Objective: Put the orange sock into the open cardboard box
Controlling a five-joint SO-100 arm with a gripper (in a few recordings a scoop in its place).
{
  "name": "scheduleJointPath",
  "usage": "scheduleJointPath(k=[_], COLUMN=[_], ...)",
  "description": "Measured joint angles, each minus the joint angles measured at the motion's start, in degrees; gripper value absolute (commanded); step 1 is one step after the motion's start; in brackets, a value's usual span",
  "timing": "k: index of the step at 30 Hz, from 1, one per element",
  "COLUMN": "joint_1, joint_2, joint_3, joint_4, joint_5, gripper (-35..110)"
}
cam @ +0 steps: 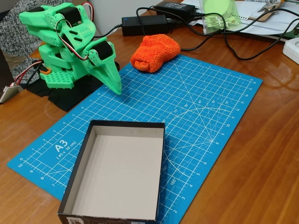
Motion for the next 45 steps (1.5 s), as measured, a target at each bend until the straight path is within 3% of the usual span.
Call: scheduleJointPath(k=[23, 32, 37, 40, 45], joint_1=[1.85, -0.70, -4.57, -9.58, -18.54], joint_2=[0.00, -0.97, -12.92, -22.94, -39.90], joint_3=[0.00, -0.70, -13.36, -26.81, -51.86], joint_4=[0.97, -0.97, -0.18, 2.72, 6.86], joint_5=[5.19, -0.53, -4.04, -9.93, -18.98], gripper=[0, 0, 1, 11, 6])
